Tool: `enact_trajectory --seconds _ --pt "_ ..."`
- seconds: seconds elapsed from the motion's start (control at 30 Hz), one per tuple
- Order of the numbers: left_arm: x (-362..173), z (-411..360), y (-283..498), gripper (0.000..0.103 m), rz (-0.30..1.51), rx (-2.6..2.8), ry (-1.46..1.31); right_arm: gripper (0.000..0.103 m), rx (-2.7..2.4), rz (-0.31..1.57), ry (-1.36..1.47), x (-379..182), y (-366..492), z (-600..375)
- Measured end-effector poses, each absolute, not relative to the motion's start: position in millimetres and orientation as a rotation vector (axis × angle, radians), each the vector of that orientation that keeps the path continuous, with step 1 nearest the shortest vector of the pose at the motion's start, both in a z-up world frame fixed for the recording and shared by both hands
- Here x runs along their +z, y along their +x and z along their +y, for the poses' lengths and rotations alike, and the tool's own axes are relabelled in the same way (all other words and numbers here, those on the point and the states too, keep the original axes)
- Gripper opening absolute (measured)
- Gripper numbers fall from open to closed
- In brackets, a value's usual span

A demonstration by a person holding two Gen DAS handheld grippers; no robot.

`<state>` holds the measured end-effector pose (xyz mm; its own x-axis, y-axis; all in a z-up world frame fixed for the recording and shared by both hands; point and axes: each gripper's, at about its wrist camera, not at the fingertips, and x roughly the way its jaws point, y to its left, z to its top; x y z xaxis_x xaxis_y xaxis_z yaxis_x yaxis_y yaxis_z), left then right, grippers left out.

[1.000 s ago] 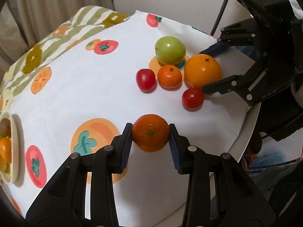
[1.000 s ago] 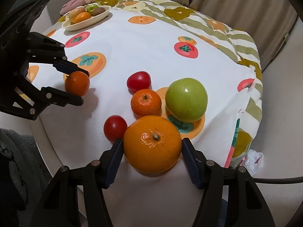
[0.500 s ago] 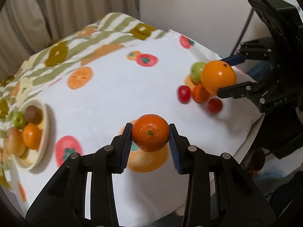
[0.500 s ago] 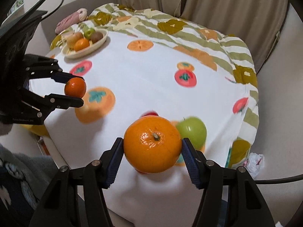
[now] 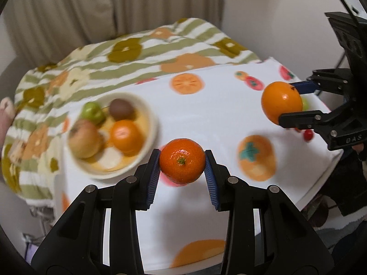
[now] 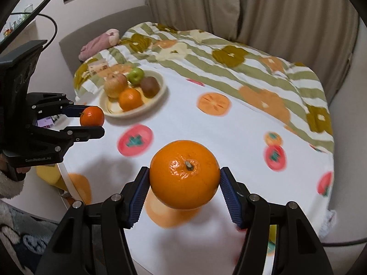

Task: Organize fruits
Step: 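Carry the tangerine with the left tool while the right tool carries the orange to the bowl, then open the left tool over the bowl while the right tool releases the orange into it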

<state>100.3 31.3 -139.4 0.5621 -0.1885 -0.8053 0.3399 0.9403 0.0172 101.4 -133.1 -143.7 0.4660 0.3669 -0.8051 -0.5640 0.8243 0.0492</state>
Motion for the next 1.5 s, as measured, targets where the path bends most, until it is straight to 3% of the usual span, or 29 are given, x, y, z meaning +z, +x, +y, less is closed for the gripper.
enact_trajectory --seconds 0.4,0.9,0.97,1.0,1.03,1.1,1.5 --pt "-174.1 120.2 152.2 0.042 0.977 -0.263 0.156 0.058 0.588 0.934 -0.171 -157.6 140.8 -38.3" --pt "-204.5 124.0 190.0 0.042 1.016 -0.337 0.205 0.058 0.510 0.982 -0.088 -178.6 178.2 -7.4" --pt "-202.1 125.2 189.3 0.048 1.013 -0.342 0.199 0.057 0.503 0.981 -0.085 -178.5 181.1 -6.5" --pt "-199.4 126.0 187.5 0.062 1.006 -0.353 0.193 0.057 0.500 0.981 -0.084 -178.0 182.5 -6.4" --pt "-196.9 126.3 185.2 0.084 0.998 -0.358 0.187 0.057 0.499 0.980 -0.083 -177.5 183.4 -6.1" --pt "-188.8 128.6 178.8 0.103 0.952 -0.337 0.189 0.057 0.498 0.978 -0.085 -176.5 186.0 -5.6" --pt "-172.7 150.2 165.4 0.103 0.932 -0.291 0.149 0.057 0.518 0.976 -0.119 -174.8 201.7 5.8"
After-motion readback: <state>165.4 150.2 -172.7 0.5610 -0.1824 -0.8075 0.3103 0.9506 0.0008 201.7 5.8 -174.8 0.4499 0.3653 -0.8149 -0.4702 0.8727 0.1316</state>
